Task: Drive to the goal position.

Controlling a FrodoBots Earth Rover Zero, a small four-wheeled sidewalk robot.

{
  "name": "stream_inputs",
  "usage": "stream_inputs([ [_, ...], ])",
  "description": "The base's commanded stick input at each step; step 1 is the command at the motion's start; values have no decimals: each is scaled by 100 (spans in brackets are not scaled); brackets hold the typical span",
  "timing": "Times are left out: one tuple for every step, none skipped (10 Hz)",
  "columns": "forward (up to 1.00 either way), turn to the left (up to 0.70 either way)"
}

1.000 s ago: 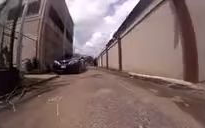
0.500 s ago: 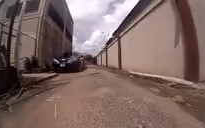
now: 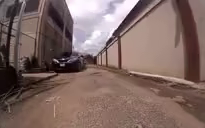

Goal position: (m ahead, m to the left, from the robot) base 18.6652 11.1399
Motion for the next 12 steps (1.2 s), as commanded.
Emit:
stream_inputs([
  [0,45],
  [0,43],
  [0,41],
  [0,38],
  [0,37],
  [0,37],
  [0,34],
  [1,32],
  [21,26],
  [41,21],
  [61,15],
  [70,12],
])
